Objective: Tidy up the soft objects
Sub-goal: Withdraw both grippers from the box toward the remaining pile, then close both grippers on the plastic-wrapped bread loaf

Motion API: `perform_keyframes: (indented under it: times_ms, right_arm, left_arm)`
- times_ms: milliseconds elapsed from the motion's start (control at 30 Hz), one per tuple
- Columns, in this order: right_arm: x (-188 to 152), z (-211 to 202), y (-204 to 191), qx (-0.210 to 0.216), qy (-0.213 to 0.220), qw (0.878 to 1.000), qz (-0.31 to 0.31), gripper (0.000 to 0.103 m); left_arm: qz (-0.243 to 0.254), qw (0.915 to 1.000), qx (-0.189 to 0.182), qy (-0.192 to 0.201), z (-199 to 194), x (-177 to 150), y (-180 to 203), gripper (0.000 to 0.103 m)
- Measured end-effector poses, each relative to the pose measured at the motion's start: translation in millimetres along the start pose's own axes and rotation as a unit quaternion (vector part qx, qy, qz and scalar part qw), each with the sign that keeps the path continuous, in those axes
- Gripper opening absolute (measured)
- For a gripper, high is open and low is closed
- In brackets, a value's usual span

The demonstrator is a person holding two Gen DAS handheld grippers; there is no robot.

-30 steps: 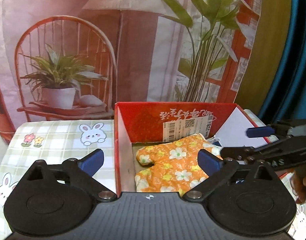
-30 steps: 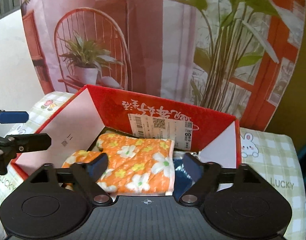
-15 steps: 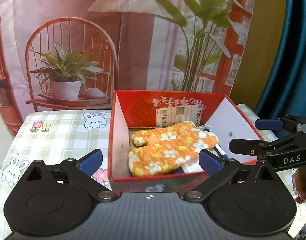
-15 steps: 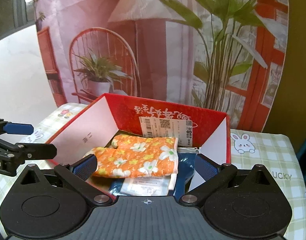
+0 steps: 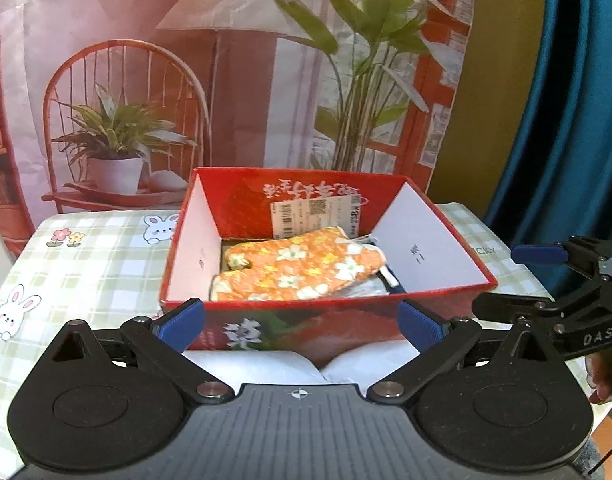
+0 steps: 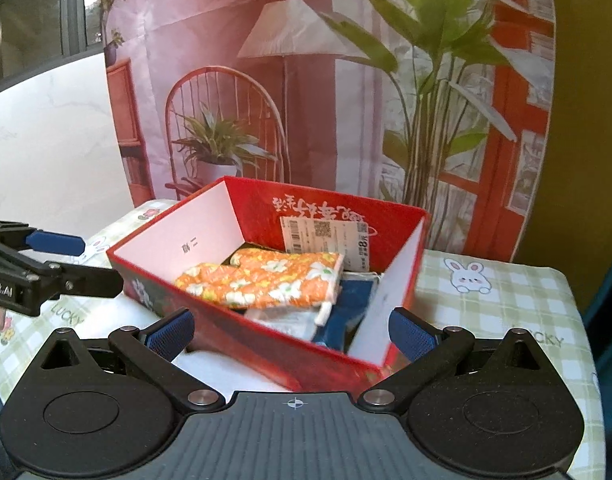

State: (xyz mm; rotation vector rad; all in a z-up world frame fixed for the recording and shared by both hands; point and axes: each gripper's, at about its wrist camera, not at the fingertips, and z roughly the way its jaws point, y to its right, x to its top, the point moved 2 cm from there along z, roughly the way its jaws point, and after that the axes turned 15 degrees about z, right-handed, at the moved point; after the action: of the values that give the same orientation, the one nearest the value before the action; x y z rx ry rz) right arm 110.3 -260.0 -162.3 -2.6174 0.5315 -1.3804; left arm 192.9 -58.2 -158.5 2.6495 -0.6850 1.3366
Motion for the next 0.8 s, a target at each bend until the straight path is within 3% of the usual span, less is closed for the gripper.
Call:
perform_keyframes:
  times_ms: [267, 600, 800]
  right_arm:
    - [-23.7, -23.7, 13.7, -0.001, -0.015, 0.999, -0.029, 0.102]
    - [-63.5, -27.7, 38.9, -0.019, -0.066, 0.997, -0.047, 0.102]
    - [-89.3, -27.3, 53.4, -0.023, -0.099, 0.994, -0.038, 0.102]
  left_arm:
    - [-0.006, 0.9993, -0.035, -0.008, 6.9, -13.9, 20.4, 0.103]
    - [-0.005, 0.9964, -0.08, -0.03, 23.1, -26.2, 44.4, 0.103]
    - [0.011, 0.991, -0.13, -0.032, 29.9, -27.8, 67.2, 0.099]
